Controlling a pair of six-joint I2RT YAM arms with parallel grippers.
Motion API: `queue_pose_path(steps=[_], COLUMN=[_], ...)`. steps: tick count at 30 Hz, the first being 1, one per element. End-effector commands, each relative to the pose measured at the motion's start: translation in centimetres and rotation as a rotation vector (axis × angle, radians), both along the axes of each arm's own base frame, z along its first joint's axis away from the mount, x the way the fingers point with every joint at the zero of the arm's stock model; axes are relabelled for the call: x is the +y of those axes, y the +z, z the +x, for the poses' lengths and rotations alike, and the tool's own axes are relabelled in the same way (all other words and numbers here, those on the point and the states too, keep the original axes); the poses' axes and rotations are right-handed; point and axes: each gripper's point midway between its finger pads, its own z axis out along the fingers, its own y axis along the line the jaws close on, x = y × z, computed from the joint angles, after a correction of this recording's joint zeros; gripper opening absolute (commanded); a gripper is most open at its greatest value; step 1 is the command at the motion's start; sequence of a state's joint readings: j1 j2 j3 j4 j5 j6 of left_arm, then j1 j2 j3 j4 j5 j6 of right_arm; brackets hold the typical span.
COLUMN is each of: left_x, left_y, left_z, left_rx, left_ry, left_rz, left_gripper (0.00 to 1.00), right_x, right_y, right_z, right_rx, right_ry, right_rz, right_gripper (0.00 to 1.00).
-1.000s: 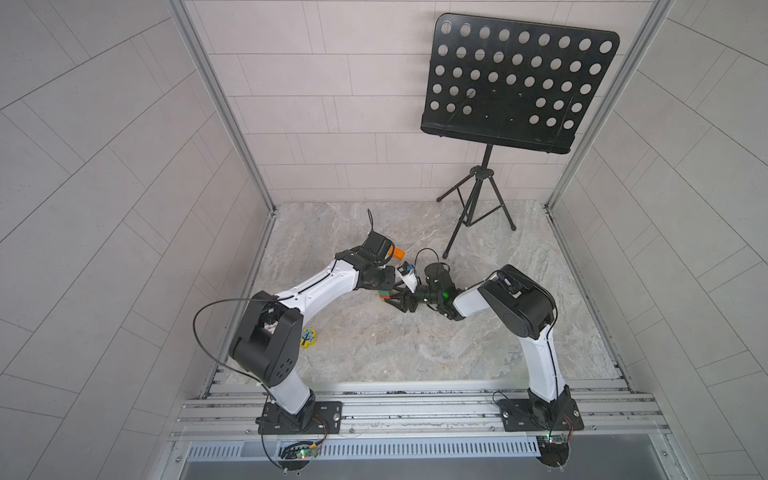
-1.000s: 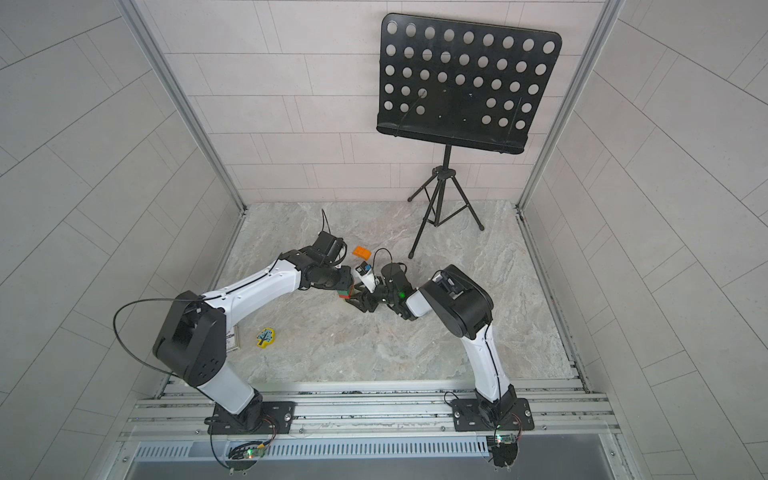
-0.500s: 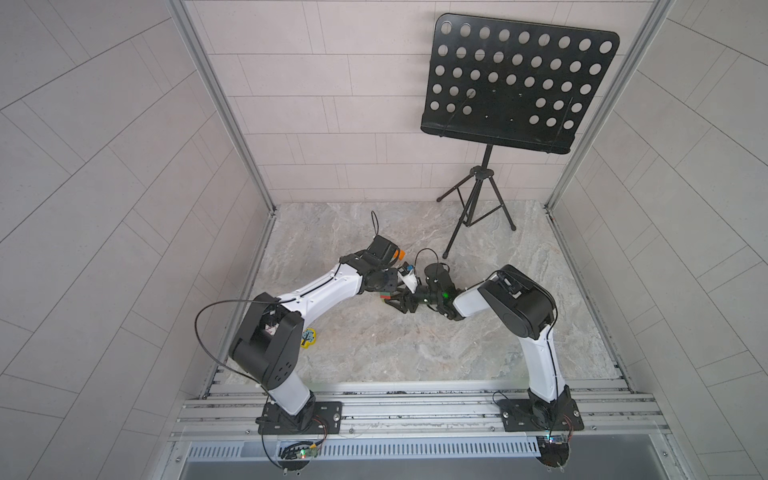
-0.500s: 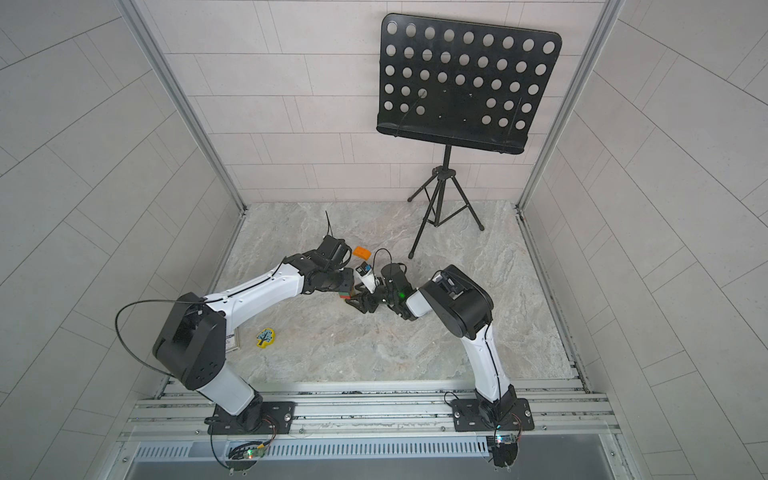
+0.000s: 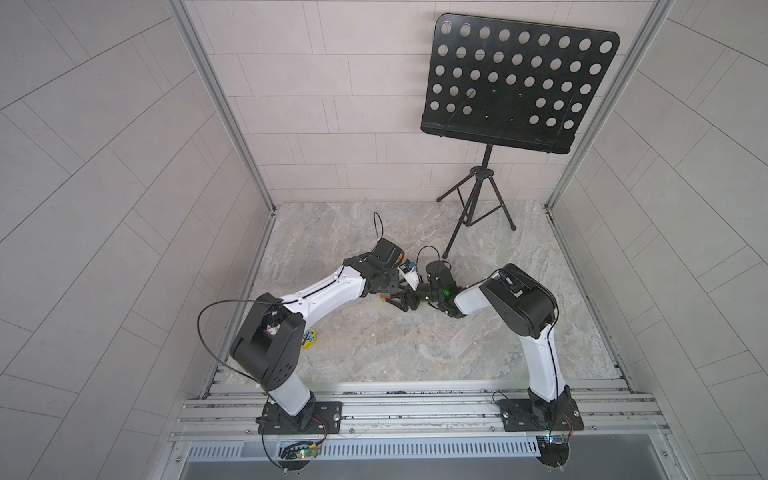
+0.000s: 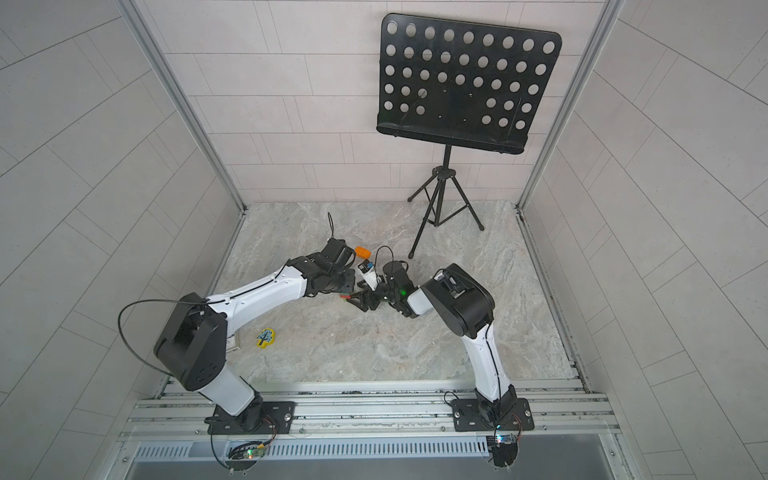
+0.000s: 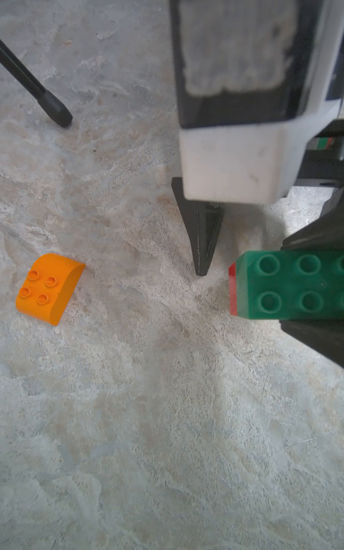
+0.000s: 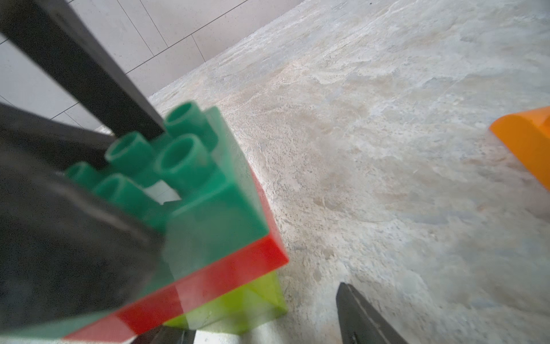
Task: Assemble an ice cream with lego
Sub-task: Assemble the lego brick with the lego brick.
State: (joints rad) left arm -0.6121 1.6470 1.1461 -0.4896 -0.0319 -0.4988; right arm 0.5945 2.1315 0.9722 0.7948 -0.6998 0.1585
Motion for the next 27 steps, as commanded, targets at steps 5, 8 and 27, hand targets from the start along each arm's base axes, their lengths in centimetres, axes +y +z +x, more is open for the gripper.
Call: queue_pose_path(steps=[5, 8, 27], left_x=[3.5, 3.5, 2.0], left_y=[-6.1, -5.4, 0.4], left_z=[-5.9, -5.6, -3.0], left_rx=[0.286, 0.270, 0.164], left_ry=[0.006, 0.013, 0.001], left_rz=[0.172, 0.168, 0.082], left_gripper=[0.49, 0.58, 0.79], right_x=[0.3, 0.2, 0.1], right_y=[1.2, 1.1, 1.0], right_z=[0.4, 0.5, 0.7], right_rx=[0.035, 0.043, 0.053], right_ry=[-0.007, -0.011, -0.012], right_rz=[0.025, 0.022, 0.023], right_gripper=[0.78, 0.79, 0.81])
